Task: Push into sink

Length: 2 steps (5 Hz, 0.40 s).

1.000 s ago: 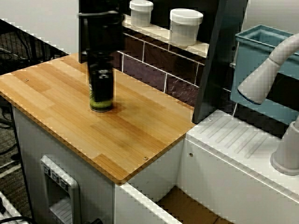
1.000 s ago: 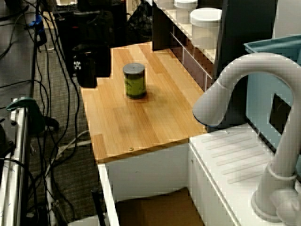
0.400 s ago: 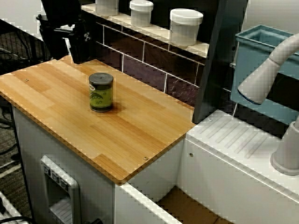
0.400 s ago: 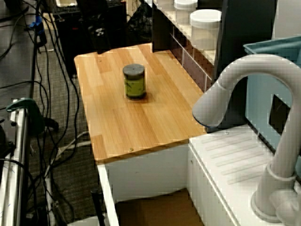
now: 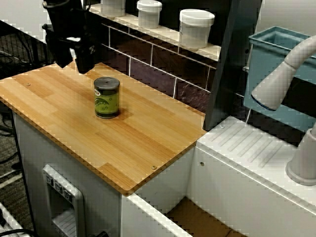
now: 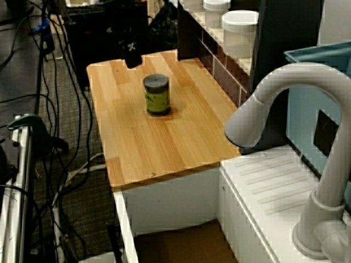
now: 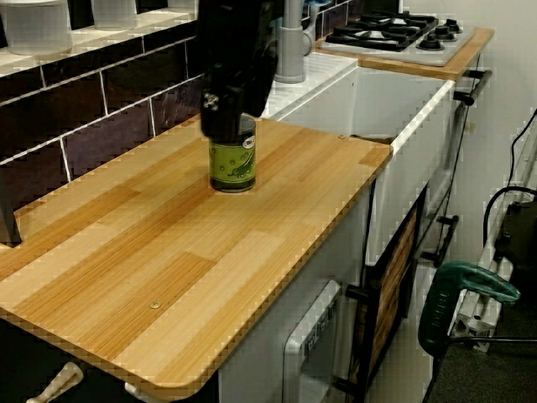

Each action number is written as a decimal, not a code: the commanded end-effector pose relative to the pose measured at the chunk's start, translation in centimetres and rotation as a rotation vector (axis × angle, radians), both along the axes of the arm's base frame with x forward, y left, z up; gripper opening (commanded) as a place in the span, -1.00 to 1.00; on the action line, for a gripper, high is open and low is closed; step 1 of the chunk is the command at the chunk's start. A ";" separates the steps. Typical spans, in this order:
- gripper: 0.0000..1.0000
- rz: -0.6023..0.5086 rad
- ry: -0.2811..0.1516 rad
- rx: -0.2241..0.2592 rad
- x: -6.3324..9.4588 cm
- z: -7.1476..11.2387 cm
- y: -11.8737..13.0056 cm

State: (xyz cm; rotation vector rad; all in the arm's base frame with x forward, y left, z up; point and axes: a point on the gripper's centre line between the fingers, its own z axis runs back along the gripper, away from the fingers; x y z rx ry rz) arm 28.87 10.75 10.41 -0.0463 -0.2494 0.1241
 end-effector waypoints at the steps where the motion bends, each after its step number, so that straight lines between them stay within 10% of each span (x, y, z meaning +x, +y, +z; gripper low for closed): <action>1: 1.00 -0.063 -0.013 0.086 0.9 -1.3 2.0; 2: 1.00 -0.106 0.004 0.097 1.7 -1.3 2.5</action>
